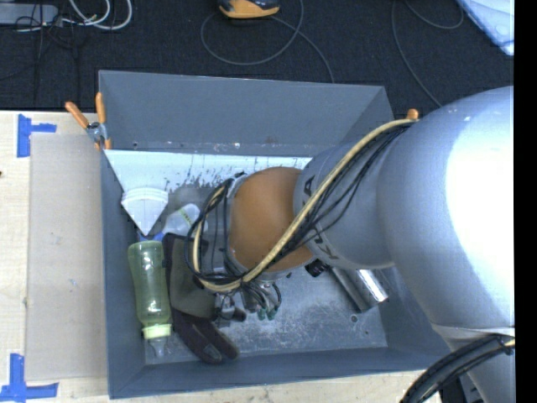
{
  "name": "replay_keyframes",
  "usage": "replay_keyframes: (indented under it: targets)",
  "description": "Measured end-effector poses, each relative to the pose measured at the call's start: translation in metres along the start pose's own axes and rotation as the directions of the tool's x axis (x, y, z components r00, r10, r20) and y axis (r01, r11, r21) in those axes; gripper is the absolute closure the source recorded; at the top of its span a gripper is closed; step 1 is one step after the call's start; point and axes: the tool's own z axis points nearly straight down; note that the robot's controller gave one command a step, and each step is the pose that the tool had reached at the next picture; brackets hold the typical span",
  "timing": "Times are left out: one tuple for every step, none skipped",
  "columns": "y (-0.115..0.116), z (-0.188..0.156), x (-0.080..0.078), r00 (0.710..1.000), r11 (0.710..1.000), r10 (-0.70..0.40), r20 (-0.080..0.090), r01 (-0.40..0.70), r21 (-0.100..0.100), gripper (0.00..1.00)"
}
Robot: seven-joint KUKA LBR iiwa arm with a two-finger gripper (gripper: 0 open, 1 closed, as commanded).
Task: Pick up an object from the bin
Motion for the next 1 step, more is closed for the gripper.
replay_keyframes:
  targets:
    - [0.01,-0.1371,-0.0112,1.0,1.0,-0.002,0.0,0.002,0.0,1.0]
